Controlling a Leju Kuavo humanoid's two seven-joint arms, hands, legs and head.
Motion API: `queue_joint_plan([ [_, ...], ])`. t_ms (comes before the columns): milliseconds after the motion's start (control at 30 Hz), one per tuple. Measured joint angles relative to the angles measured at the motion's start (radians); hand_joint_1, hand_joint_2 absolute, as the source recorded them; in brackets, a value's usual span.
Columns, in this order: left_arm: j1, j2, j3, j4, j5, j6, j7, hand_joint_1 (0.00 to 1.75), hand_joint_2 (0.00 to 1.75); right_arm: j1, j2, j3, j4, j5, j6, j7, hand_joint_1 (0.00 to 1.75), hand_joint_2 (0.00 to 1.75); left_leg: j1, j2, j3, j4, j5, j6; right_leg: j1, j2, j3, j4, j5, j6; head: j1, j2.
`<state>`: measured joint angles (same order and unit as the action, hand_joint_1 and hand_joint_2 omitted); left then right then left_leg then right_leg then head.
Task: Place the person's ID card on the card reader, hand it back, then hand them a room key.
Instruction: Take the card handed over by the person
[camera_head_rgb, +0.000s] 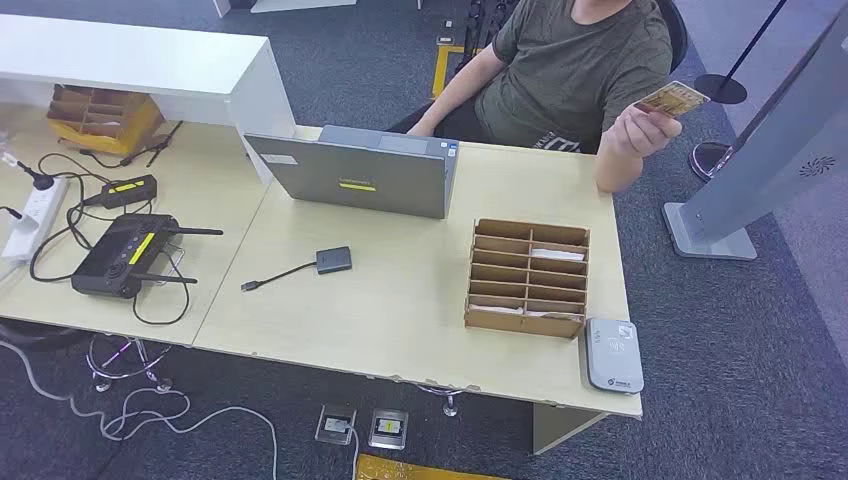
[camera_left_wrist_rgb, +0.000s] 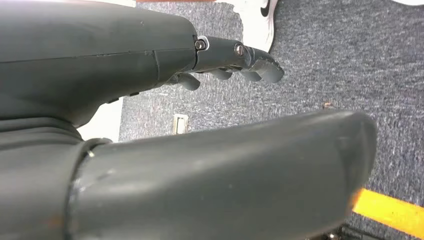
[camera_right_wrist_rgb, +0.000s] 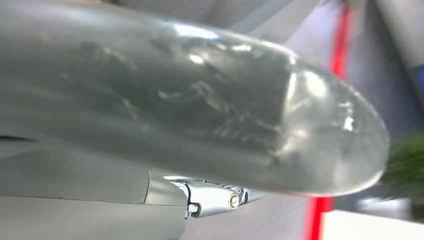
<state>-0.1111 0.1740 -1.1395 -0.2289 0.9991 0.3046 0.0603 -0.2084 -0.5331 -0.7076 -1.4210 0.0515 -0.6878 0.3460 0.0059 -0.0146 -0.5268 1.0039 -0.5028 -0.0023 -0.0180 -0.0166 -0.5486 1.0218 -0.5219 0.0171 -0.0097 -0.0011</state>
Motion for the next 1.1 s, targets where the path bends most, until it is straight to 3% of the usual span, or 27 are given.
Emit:
queue_joint_plan([
  [300,-0.003,-0.001,0.0,0.0,-0.021,-0.001,-0.015,0.0,0.0,-0.037,-0.053,0.032,-0.249,0.274,0.001,0.076,0.0,0.0,0.0,0.0,0.0,0.0,0.0,0.0,0.0,0.0,0.0,0.0,0.0,0.0,0.0,0.0],
  [467,-0.007,-0.001,0.0,0.0,-0.039,-0.006,-0.016,0.0,0.0,-0.019,-0.16,0.118,-0.362,0.399,0.002,0.213,0.0,0.0,0.0,0.0,-0.001,0.0,0.0,0.0,0.0,0.0,0.0,0.0,0.0,0.0,0.0,0.0],
  [633,-0.015,-0.001,0.0,0.0,-0.053,-0.016,-0.016,0.0,0.0,-0.016,-0.259,0.217,-0.422,0.498,0.023,0.244,0.0,0.0,0.0,0.0,-0.001,0.0,0.0,0.0,0.0,0.0,0.0,0.0,0.0,0.0,0.0,0.0],
  [700,-0.019,-0.001,0.0,0.0,-0.056,-0.018,-0.015,0.0,0.0,-0.03,-0.296,0.26,-0.438,0.539,0.078,0.246,0.0,0.0,0.0,0.0,-0.002,0.0,0.0,0.0,0.0,0.0,0.0,0.0,0.0,0.0,0.0,0.0],
  [833,-0.032,-0.001,0.0,0.0,-0.064,-0.028,-0.013,0.0,0.0,-0.115,-0.357,0.385,-0.464,0.6,0.299,0.247,0.0,0.0,0.002,0.0,-0.003,0.0,0.001,0.0,0.002,0.0,0.001,0.0,0.0,0.0,0.0,0.0],
  [1000,-0.041,-0.005,0.0,0.0,-0.071,-0.033,-0.005,0.0,0.0,-0.289,-0.373,0.568,-0.473,0.622,0.46,0.248,0.0,0.0,0.001,-0.003,-0.006,0.0,0.003,-0.001,0.001,-0.002,-0.003,0.002,0.001,-0.001,0.0,0.0],
  [1100,-0.046,-0.007,0.0,0.0,-0.075,-0.034,0.003,0.0,0.0,-0.389,-0.372,0.698,-0.471,0.637,0.506,0.247,0.0,1.31,0.002,-0.003,-0.006,0.0,0.003,-0.001,0.002,-0.003,-0.003,0.002,0.001,-0.001,0.0,0.0],
])
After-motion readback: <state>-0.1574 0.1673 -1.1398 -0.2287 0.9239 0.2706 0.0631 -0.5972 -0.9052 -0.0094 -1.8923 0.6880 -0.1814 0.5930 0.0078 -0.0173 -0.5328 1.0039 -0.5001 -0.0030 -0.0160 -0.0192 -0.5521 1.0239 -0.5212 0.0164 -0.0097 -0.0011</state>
